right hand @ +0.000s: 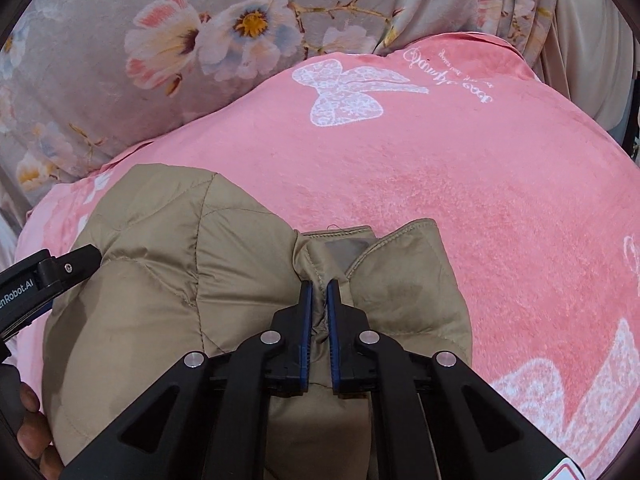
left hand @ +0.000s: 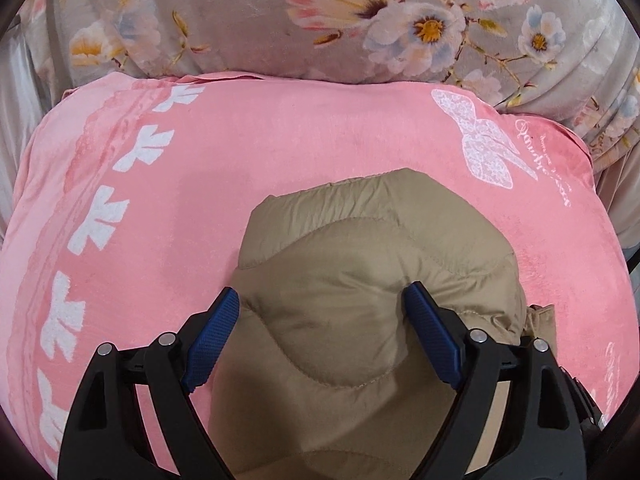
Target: Fold large clothes
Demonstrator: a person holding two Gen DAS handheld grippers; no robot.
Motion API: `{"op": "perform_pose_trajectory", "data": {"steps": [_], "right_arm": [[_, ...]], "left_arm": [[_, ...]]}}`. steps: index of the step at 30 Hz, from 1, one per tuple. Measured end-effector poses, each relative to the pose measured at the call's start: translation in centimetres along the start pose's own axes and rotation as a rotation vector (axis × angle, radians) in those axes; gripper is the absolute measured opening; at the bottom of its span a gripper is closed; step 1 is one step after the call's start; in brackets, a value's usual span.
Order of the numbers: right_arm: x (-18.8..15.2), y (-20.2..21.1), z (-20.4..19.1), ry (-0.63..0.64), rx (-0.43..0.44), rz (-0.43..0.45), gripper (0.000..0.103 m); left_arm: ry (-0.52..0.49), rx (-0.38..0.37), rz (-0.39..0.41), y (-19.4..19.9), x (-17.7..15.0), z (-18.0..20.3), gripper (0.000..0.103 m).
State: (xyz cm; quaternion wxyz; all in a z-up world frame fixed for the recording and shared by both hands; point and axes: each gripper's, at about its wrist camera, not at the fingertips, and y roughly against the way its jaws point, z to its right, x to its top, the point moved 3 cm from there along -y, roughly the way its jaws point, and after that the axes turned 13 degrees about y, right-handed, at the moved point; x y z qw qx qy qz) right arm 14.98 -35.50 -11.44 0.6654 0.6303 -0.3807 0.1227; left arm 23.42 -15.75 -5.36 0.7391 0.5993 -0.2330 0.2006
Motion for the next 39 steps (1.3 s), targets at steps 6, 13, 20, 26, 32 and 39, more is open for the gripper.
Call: {"op": "perform_pose_trajectory", "data": {"steps": [6, 13, 20, 26, 32, 39], "right_arm": [[-0.4, -1.3, 0.4, -0.012, 0.019, 0.007, 0.007], [-0.7, -1.9, 0.5, -0.019, 0.034, 0.013, 0.008], [-0.7, -2.2, 0.6, -0.028, 0.053, 0.021, 0.008], [-0.8, -2.3, 0.6, -0.031, 0.056, 0.024, 0.008], [-0.7, -2.5, 0.6, -0.032, 0.057, 0.027, 0.009], [-0.7, -2.5, 0.6, -0.031, 0.056, 0.029, 0.009]], "left_arm": [[-0.021, 0.022, 0.027, -1.4, -0.8, 0.7, 0.092], [-0.036, 0.032, 0.04, -2.8, -1.3, 0.9, 0.096], [-0.049, 0.056, 0.073, -3.4, -1.8, 1.4, 0.098], [-0.055, 0.065, 0.094, -3.8, -2.0, 1.4, 0.098], [-0.057, 0.069, 0.105, -3.9, -2.1, 1.4, 0.098], [-0.062, 0.08, 0.122, -4.2, -2.1, 1.7, 0.098]]}}
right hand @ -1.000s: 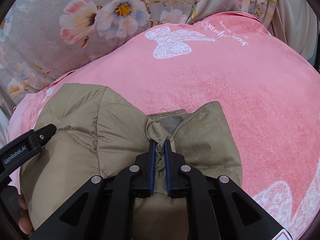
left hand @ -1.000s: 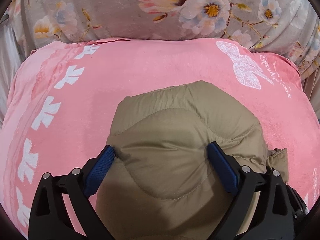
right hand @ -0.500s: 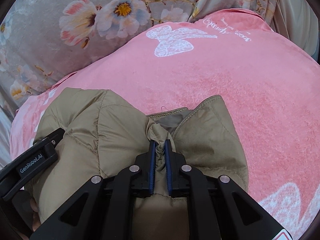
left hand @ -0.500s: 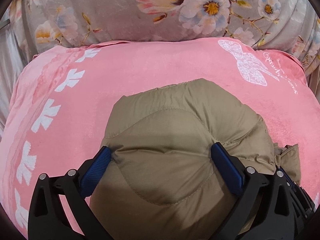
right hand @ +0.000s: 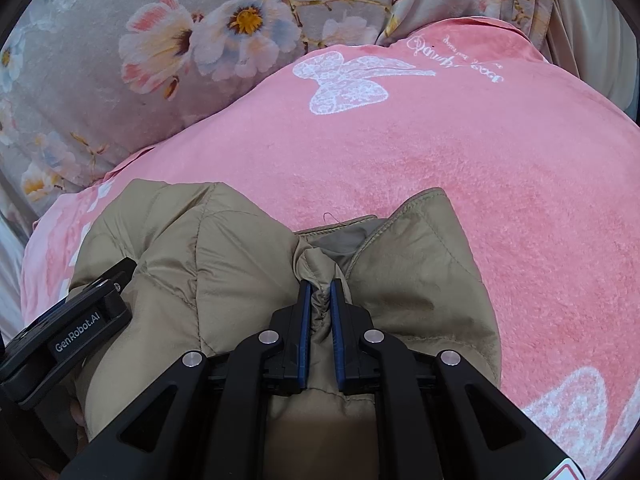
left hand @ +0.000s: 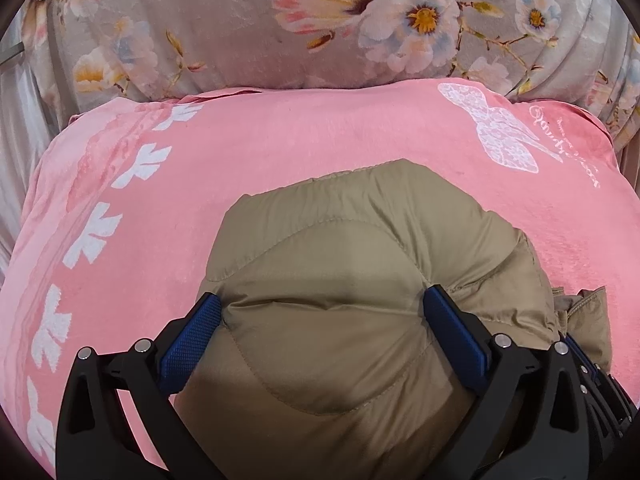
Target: Fold large clothes
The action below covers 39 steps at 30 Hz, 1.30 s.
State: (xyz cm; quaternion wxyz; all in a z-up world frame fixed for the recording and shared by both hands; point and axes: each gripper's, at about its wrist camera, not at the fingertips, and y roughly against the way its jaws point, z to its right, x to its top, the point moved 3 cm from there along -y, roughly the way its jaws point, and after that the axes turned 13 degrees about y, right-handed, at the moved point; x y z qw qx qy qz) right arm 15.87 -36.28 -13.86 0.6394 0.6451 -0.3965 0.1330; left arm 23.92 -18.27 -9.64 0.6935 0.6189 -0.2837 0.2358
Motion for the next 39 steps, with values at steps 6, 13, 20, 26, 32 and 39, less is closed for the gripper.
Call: {"op": "perform_pose_trajectory", "data": {"steps": [6, 13, 20, 26, 32, 39], "right_arm": [[0.4, -0.3, -0.1, -0.002, 0.0, 0.007, 0.009], [0.4, -0.6, -0.2, 0.002, -0.01, 0.024, 0.009], [0.7, -1.0, -0.3, 0.003, -0.003, 0.027, 0.01], [-1.0, 4.1, 2.8, -0.134, 0.219, -0.019, 0.018], [-5.9, 8.8, 3.1, -0.086, 0.282, -0.103, 0.022], [-10.5, 9.2, 1.4, -0.063, 0.287, -0.162, 0.029]], "left_arm": [[0.0, 0.007, 0.017, -0.2, -0.1, 0.1, 0.098], [0.013, 0.013, 0.049, -0.5, -0.2, 0.2, 0.098], [0.016, 0.032, 0.052, -0.8, -0.1, 0.3, 0.098], [-0.013, -0.071, -0.063, 1.7, -0.4, -2.0, 0.098], [0.022, -0.161, -0.199, 7.5, -4.0, -7.8, 0.098], [0.119, -0.22, -0.372, 8.0, -9.5, -10.2, 0.098]]}}
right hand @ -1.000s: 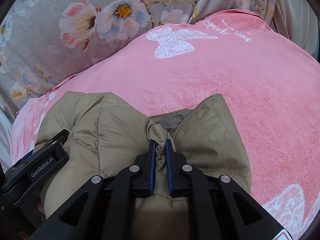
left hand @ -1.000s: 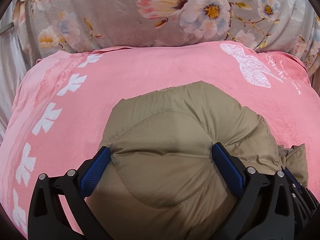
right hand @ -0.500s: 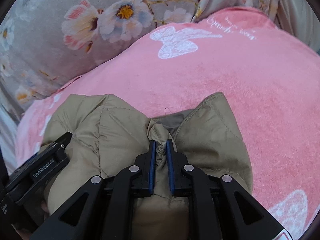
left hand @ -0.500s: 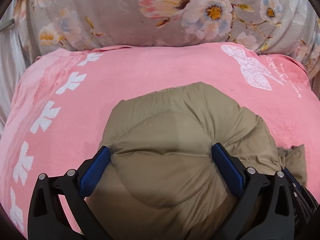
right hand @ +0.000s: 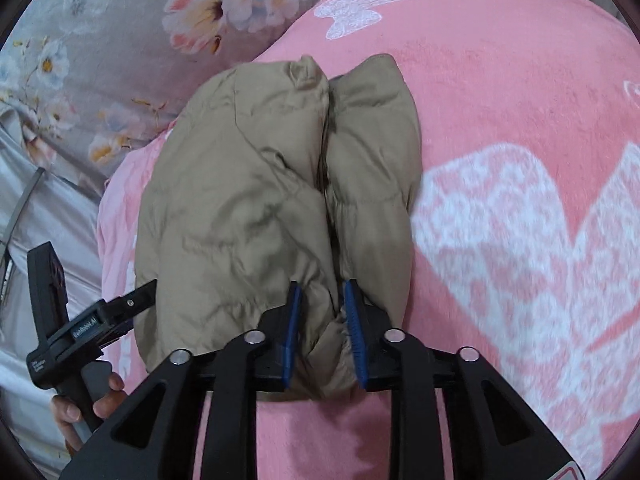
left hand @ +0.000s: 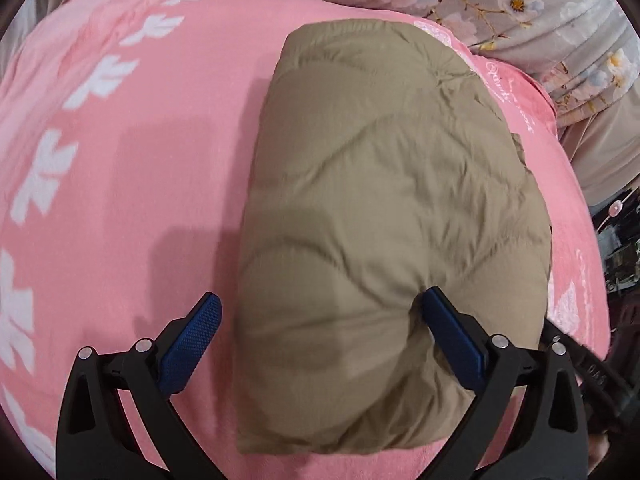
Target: Fold large clothes
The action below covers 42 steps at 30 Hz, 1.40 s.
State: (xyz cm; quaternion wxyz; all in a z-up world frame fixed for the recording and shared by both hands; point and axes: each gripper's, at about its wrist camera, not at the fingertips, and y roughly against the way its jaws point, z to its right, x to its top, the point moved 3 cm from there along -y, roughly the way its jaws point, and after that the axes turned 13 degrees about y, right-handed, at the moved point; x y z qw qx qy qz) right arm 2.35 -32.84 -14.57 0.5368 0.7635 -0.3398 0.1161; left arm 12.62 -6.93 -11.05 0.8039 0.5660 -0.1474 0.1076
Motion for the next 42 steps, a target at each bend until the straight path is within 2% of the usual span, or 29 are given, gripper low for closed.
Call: {"op": "perform_pose_trajectory", "data": {"steps": [6, 11, 15, 24, 29, 32, 35, 39, 42], "right_arm": [[-1.1, -0.7, -0.4, 0.001, -0.002, 0.011, 0.031], [-1.4, -1.4, -0.3, 0.029, 0.001, 0.019, 0.032], [-1.7, -1.7, -0.5, 0.055, -0.008, 0.04, 0.032], [-1.9, -0.1, 1.1, 0.008, 0.074, 0.036, 0.032], [-1.4, 2.7, 3.0, -0.099, 0.148, 0.084, 0.045], [-0.3, 3.5, 4.6, -0.148, 0.146, 0.116, 0.06], [0.4, 2.2, 5.4, -0.181, 0.212, 0.073, 0.061], [0.6, -0.8, 5.4, -0.222, 0.276, 0.004, 0.061], [0.4, -2.0, 4.7, -0.228, 0.327, -0.018, 0.062]], "left_arm": [[-0.008, 0.009, 0.013, 0.0, -1.4, -0.2, 0.098], [-0.081, 0.067, 0.052, -0.4, -1.8, 0.4, 0.098], [-0.104, 0.087, 0.062, -0.7, -1.8, 0.4, 0.098], [-0.108, 0.083, 0.06, -1.0, -1.9, 0.2, 0.098], [-0.102, 0.071, 0.054, -1.2, -1.9, 0.2, 0.098], [-0.079, 0.045, 0.045, -0.9, -1.6, -0.1, 0.098], [-0.018, -0.022, 0.008, 0.0, -1.1, -1.2, 0.098], [0.038, -0.108, 0.006, 1.2, 0.7, -2.4, 0.098], [0.091, -0.146, -0.012, 1.0, 2.2, -3.4, 0.098]]}}
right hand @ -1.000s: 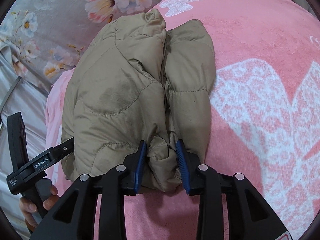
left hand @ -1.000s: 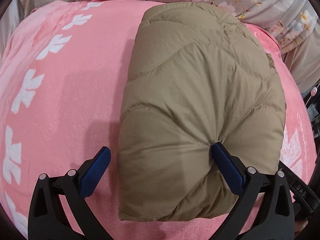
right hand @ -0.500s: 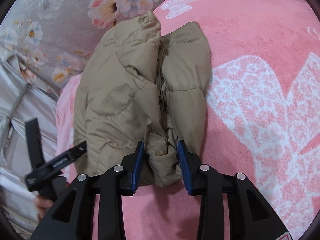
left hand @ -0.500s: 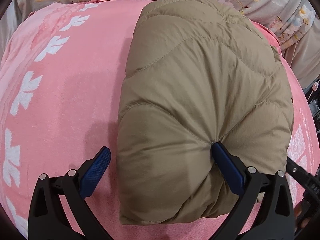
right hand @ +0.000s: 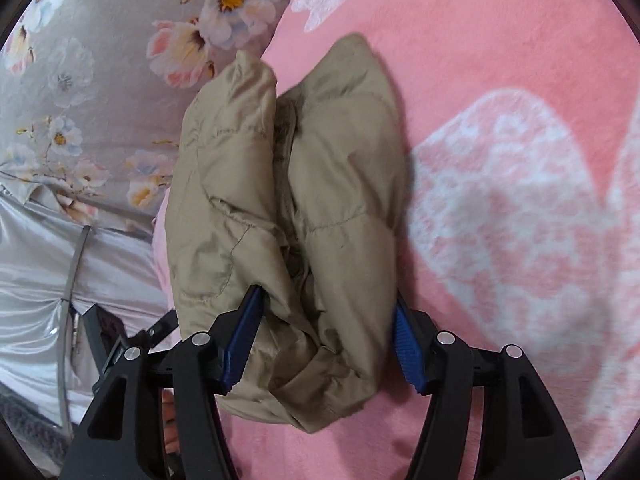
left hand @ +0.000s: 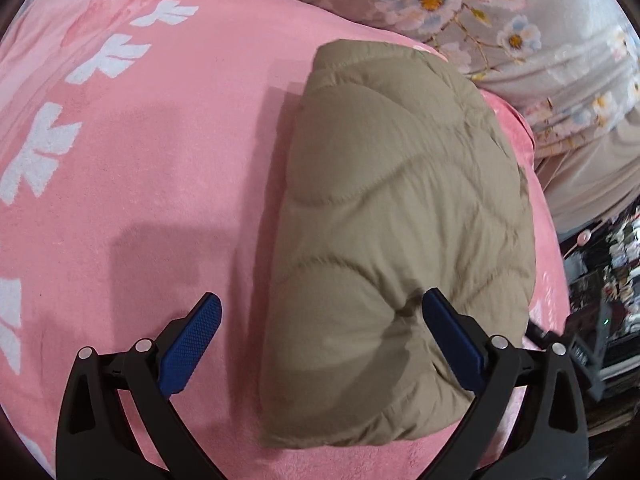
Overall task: Fold large clothes
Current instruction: 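Grasp the bundle end with the right gripper and roll it over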
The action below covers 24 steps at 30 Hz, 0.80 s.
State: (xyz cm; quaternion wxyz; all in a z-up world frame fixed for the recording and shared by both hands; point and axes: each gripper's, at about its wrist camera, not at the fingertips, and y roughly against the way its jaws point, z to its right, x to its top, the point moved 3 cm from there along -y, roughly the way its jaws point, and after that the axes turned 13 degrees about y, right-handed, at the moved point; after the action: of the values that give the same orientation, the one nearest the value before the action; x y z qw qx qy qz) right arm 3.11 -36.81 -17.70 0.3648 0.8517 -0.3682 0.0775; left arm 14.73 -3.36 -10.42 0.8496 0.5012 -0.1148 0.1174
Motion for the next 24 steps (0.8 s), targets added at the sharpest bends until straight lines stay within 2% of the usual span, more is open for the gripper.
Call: {"op": "perform_pose_trajectory", "data": {"steps": [6, 11, 15, 18, 24], "right_arm": [[0.1, -0.7, -0.1, -0.013, 0.046, -0.009, 0.063], [0.6, 2.4, 2.2, -0.097, 0.091, 0.095, 0.064], [0.7, 0.8, 3.1, -0.134, 0.113, 0.051, 0.062], [0.3, -0.9, 2.3, -0.11, 0.119, 0.037, 0.055], [-0.2, -3.1, -0.1, -0.085, 0.169, 0.002, 0.056]], "left_arm": [[0.057, -0.092, -0.075, -2.1, 1.1, -0.5, 0.098], [0.039, -0.097, -0.052, -1.4, 1.4, -0.3, 0.098], [0.058, -0.129, -0.07, -1.7, 1.7, -0.5, 0.098], [0.088, -0.168, -0.108, -2.5, 1.7, -0.7, 0.098], [0.111, -0.199, -0.128, -2.8, 1.8, -0.9, 0.098]]}}
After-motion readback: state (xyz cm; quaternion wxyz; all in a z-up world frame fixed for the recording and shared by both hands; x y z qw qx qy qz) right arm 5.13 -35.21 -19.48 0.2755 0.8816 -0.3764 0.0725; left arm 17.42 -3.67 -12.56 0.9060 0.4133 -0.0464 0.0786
